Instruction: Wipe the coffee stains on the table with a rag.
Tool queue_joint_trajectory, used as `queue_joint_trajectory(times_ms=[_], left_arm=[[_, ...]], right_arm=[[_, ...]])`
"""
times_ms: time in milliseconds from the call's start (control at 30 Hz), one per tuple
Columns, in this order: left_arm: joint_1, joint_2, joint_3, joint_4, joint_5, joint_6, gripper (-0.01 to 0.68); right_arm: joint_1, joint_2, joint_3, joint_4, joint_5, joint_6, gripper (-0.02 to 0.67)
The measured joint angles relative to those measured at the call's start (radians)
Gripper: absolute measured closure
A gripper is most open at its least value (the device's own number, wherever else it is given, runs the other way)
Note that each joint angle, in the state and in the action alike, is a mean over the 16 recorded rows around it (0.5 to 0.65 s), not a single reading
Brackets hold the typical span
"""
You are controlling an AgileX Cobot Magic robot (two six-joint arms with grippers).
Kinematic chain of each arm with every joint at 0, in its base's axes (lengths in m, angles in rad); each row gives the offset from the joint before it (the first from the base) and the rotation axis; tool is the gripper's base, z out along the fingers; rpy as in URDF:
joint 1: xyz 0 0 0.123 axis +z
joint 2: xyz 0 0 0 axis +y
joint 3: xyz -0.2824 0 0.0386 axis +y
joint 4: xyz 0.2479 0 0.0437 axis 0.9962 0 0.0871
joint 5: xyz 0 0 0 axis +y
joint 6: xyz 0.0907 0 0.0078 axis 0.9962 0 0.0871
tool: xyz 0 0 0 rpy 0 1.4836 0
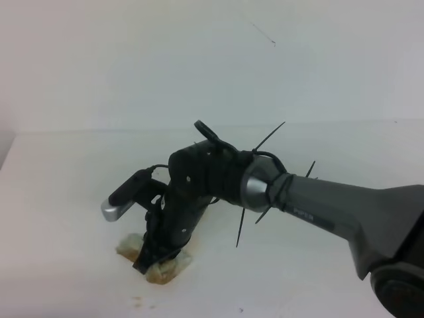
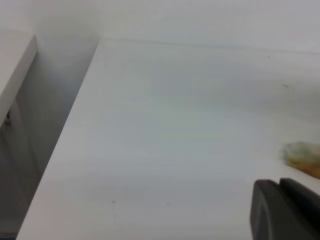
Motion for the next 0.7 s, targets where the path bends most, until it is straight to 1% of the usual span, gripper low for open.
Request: queue_joint_trajectory(times_ms=[200,467,700], left_arm=[[0.000,0.000,0.000,0.000,0.000,0.000,0.675],[0.000,0.000,0.000,0.000,0.000,0.000,0.675],[0.000,0.000,0.000,0.000,0.000,0.000,0.675]], right_arm=[[-0.073,0.012,-0.001,-0.047,-0.003,0.025,0.623],[-0.183,-0.012,-0.001,-0.066,0.008,0.025,0.623],[-0.227,-0.109,0.003,-0.069,0.006,0.013,0.623]])
